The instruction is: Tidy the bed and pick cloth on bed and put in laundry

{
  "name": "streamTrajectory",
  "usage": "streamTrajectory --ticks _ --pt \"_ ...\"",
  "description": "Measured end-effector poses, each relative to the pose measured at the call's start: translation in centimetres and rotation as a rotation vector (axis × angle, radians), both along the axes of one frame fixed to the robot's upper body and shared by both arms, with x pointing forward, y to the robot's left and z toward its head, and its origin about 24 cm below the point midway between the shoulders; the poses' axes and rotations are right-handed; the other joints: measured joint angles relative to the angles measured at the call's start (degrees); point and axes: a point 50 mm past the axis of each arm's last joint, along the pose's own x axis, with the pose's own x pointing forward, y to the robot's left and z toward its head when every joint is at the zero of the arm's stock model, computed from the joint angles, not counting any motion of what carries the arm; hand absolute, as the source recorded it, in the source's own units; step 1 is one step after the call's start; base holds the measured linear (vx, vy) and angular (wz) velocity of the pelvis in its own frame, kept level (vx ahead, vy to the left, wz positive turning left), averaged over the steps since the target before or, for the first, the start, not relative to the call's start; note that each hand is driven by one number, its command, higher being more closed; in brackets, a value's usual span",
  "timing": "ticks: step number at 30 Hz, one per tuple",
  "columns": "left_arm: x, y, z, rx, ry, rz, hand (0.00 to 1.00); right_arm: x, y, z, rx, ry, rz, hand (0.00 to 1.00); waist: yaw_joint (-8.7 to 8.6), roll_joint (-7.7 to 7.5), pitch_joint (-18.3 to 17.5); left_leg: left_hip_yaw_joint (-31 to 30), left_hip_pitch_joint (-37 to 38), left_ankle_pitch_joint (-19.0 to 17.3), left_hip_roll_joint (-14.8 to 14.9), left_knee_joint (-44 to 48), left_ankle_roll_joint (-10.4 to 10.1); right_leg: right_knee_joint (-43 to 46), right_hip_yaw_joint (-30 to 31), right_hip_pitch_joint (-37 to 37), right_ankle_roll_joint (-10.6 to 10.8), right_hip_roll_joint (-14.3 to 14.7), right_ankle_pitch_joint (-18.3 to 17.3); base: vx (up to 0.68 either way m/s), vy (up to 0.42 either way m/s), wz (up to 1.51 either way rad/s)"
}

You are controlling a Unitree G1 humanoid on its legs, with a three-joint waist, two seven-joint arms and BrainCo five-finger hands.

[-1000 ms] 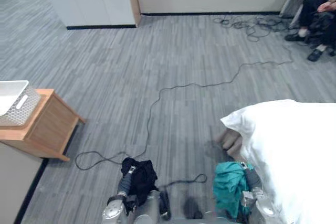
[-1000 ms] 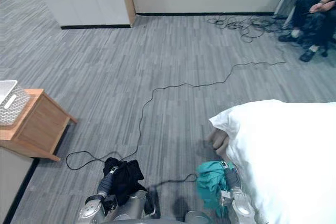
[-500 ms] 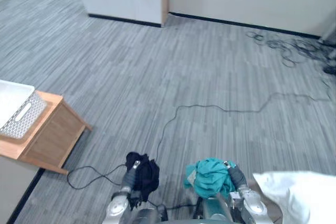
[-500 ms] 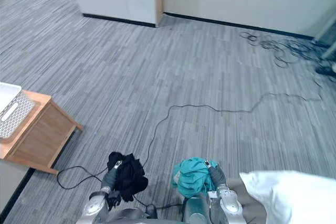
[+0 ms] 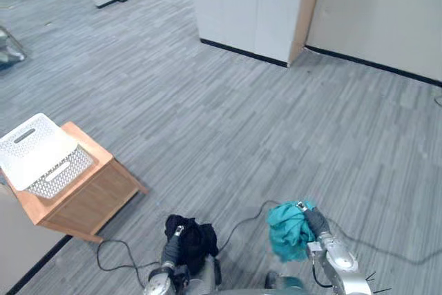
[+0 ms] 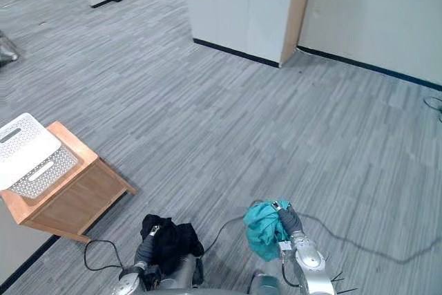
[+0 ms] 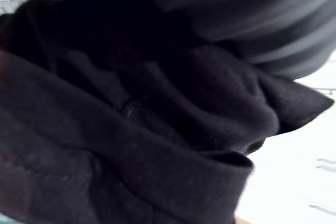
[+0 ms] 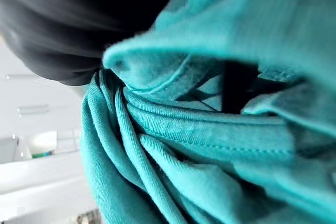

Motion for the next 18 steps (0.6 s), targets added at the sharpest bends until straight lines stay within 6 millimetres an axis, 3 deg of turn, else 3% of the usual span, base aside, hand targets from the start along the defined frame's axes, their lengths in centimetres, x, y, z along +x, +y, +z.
streamTrajectory --ticks 1,2,3,4,5,6,7,8,9,11,13,14,15,17,18 --pt "0.1 0.0 0.2 0.004 -0.009 0.013 1.00 -0.3 -0.5 0.2 -0.016 0.002 -0.006 1.00 -0.08 0.15 -0.1 6.8 0.6 1.2 -0.1 -6.8 1.6 -1.4 -3.3 3.8 1.8 1.5 -1.4 0.48 -0.153 0.95" --pt "0.1 0.0 0.3 0.005 -0.009 0.016 1.00 -0.4 -0.6 0.2 -0.021 0.002 -0.007 1.00 0.05 0.15 -0.1 8.8 0.9 1.5 0.0 -8.7 2.5 -1.5 -4.3 5.2 2.2 2.1 -2.4 0.55 -0.120 0.87" --pt "0.1 0.1 0.3 0.013 -0.005 0.024 1.00 -0.5 -1.0 0.3 -0.027 0.003 -0.020 1.00 0.48 -0.39 -1.0 10.9 0.9 2.0 -0.2 -10.5 4.4 -0.1 -6.0 6.3 2.6 2.3 -6.3 0.44 -0.079 0.48" --pt "0.0 0.2 0.4 0.019 0.005 0.032 1.00 -0.5 -1.4 0.3 -0.033 0.006 -0.037 1.00 1.93 -1.84 -3.0 11.4 -0.5 3.9 -0.7 -9.1 10.2 2.9 -8.3 5.9 3.3 0.7 -11.3 0.44 -0.064 0.46" --pt "-0.1 0.4 0.3 0.028 0.016 0.036 1.00 -0.8 -1.5 -0.1 -0.020 0.020 -0.058 1.00 1.81 -3.69 -4.2 11.7 -0.6 4.0 -1.9 -7.8 13.1 6.0 -9.5 5.7 4.5 -1.2 -13.2 0.55 -0.026 0.56" --pt "-0.4 0.1 0.0 0.025 0.036 0.041 1.00 -0.6 -2.0 -0.2 -0.016 0.023 -0.085 1.00 1.51 -3.58 -5.7 10.4 -0.4 3.6 -3.1 -6.9 17.1 20.3 -9.6 1.6 6.5 -4.4 -15.0 0.70 0.021 0.91" --pt "-0.1 0.1 0.1 0.041 0.028 0.023 1.00 -0.4 -2.7 -0.1 -0.018 0.020 -0.122 1.00 1.20 -3.70 -5.8 7.5 1.4 2.9 -5.1 -8.6 19.8 39.5 -7.4 -5.9 4.9 -9.7 -10.5 0.72 0.034 1.03" --pt "0.4 0.2 0.4 0.054 0.012 0.013 1.00 -0.2 -2.8 0.0 -0.015 0.014 -0.139 1.00 0.95 -4.06 -5.7 5.5 2.2 2.8 -6.2 -9.4 20.1 47.2 -6.1 -9.4 2.8 -11.6 -5.8 0.60 0.053 1.35" --pt "1.0 0.6 0.6 0.085 -0.003 0.009 1.00 0.2 -2.8 0.2 -0.005 -0.001 -0.152 1.00 -0.09 -4.46 -5.4 1.5 4.2 2.9 -7.4 -10.0 19.9 54.6 -3.8 -13.8 2.4 -12.9 -6.3 0.50 0.014 1.24" --pt "1.4 1.0 0.9 0.133 -0.011 -0.005 1.00 0.2 -2.3 0.1 0.019 -0.007 -0.183 1.00 -0.86 -3.97 -5.0 -4.8 9.2 3.3 -7.9 -10.6 19.3 54.6 -0.3 -17.2 2.4 -12.0 -8.8 0.60 -0.037 1.51" --pt "1.7 1.3 1.4 0.171 -0.035 -0.027 1.00 0.0 -1.8 0.3 0.033 -0.030 -0.219 1.00 -1.68 -2.91 -5.1 -11.6 14.7 1.8 -7.6 -11.8 16.6 47.5 3.9 -20.3 3.3 -9.3 -10.9 0.57 -0.112 1.62" --pt "2.4 1.6 2.1 0.186 -0.078 -0.035 1.00 -0.4 -1.6 0.6 0.045 -0.048 -0.239 1.00 -2.31 -2.28 -4.9 -15.3 17.0 1.0 -7.3 -12.7 15.1 39.1 6.5 -23.4 3.7 -7.9 -10.8 0.47 -0.144 1.50" --pt "3.0 2.0 2.8 0.200 -0.111 -0.042 1.00 -0.4 -1.6 0.8 0.053 -0.062 -0.253 1.00 -2.48 -2.34 -4.9 -18.0 18.1 0.5 -6.9 -13.2 14.2 29.9 8.5 -25.4 4.7 -7.0 -9.3 0.59 -0.218 1.55" --pt "3.9 2.9 3.7 0.236 -0.153 -0.055 1.00 0.0 -1.8 1.7 0.080 -0.109 -0.293 1.00 -2.55 -3.64 -5.3 -22.6 20.6 -0.8 -7.2 -13.9 11.9 10.8 14.7 -30.0 8.3 -7.4 -0.9 0.64 -0.313 1.26" --pt "3.9 3.5 3.8 0.255 -0.151 -0.052 1.00 0.3 -1.9 2.1 0.082 -0.132 -0.299 1.00 -2.69 -4.48 -5.0 -23.7 22.4 -2.0 -7.1 -13.9 10.0 8.3 17.4 -31.6 9.7 -7.8 1.0 0.69 -0.404 1.31"
